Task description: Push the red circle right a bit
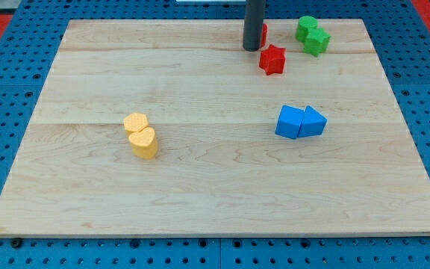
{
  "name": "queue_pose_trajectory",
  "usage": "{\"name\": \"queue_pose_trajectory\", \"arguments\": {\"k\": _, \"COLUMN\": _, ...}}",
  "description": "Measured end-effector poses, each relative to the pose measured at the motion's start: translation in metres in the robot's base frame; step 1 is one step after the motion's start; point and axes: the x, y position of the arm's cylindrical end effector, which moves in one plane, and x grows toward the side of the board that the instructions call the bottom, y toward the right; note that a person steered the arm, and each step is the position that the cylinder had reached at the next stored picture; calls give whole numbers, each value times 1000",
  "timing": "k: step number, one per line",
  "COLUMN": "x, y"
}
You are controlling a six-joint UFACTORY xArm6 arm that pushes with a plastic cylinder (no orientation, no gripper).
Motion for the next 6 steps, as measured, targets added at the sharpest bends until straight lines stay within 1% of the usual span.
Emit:
{"name": "queue_pose_trajectory", "arguments": {"k": 2, "x": -23, "y": -2}}
{"name": "queue_pose_trajectory", "arguments": {"k": 3, "x": -24, "y": -24}}
{"name": "queue_pose_trajectory", "arguments": {"k": 4, "x": -39, "y": -28}}
{"name": "queue_pose_trajectory", "arguments": {"k": 5, "x": -59, "y": -18}}
{"name": "queue_pose_trajectory", "arguments": {"k": 6, "x": -64, "y": 1}}
